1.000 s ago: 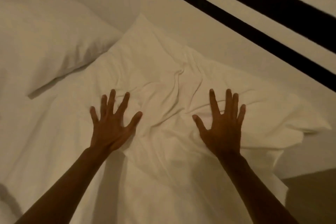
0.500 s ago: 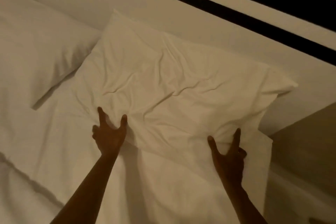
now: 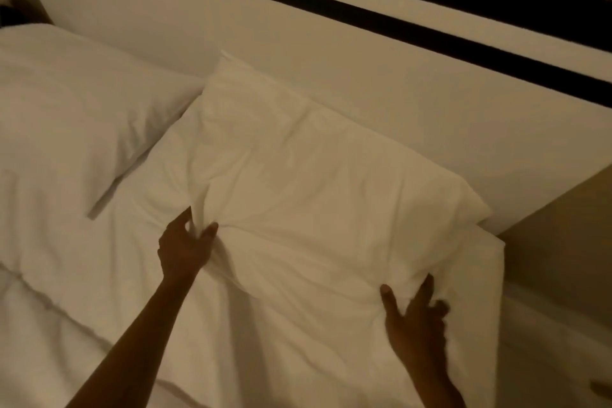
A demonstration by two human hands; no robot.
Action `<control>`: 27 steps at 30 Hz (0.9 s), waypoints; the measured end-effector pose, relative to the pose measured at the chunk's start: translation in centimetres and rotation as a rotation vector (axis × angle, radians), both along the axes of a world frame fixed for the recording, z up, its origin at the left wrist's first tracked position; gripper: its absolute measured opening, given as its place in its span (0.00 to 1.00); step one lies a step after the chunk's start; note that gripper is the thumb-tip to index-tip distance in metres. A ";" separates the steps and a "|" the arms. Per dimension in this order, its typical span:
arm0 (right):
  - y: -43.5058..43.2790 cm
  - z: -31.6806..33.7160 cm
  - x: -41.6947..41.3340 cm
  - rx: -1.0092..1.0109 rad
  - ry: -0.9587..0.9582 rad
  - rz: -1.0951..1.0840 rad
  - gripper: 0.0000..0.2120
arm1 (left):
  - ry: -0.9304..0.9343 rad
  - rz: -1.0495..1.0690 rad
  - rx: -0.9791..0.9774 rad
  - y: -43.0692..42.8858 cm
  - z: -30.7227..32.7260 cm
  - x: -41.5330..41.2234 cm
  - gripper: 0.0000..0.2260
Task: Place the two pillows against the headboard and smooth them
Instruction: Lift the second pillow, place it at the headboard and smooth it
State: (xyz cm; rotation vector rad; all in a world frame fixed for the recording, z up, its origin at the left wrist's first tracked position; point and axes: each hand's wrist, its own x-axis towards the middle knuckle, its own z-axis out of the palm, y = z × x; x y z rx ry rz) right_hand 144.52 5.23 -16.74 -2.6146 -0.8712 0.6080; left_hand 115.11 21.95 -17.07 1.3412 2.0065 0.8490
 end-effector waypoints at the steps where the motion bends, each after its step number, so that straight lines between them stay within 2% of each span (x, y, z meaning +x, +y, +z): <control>1: 0.5 1.1 0.4 -0.018 -0.165 0.011 0.45 | 0.157 -0.028 -0.018 0.1 0.3 -0.1 0.25; 2: 1.5 2.5 0.6 0.083 -0.298 0.010 0.45 | 0.313 -0.020 -0.002 0.3 0.7 -0.1 0.25; 4: 4.7 5.5 -0.2 0.417 -0.411 0.066 0.41 | 0.560 0.043 0.135 1.2 2.2 0.1 0.24; 6: 9.6 6.5 -2.6 0.589 -0.417 0.252 0.36 | 0.633 0.035 0.322 2.4 3.8 1.2 0.22; 8: 13.7 4.9 -5.4 0.507 -0.381 0.445 0.33 | 0.565 -0.184 0.423 4.1 4.1 3.1 0.22; 10: 14.9 1.4 -5.9 0.359 -0.395 0.548 0.33 | 0.590 -0.564 0.344 5.2 2.5 5.3 0.28; 12: 13.6 -1.5 -3.2 0.295 -0.500 0.579 0.34 | 0.606 -0.769 0.227 5.3 -0.1 6.7 0.31; 14: 11.4 -2.8 0.4 0.279 -0.553 0.553 0.35 | 0.598 -0.732 0.228 4.8 -1.6 6.9 0.31; 17: 9.1 -2.5 4.1 0.226 -0.510 0.463 0.40 | 0.565 -0.716 0.225 4.1 -0.2 8.3 0.32; 21: 10.4 -0.3 1.9 0.344 -0.470 0.370 0.39 | 0.500 -0.821 0.422 3.5 1.3 11.4 0.30; 23: 11.0 -0.1 -0.2 0.368 -0.420 0.416 0.37 | 0.597 -0.774 0.324 4.2 -0.1 11.1 0.30; 25: 10.8 -1.6 -0.4 0.322 -0.408 0.469 0.37 | 0.689 -0.812 0.212 4.1 -0.9 10.9 0.31; 27: 10.6 -2.5 0.4 0.279 -0.388 0.463 0.38 | 0.636 -0.916 0.200 4.0 -0.1 10.4 0.31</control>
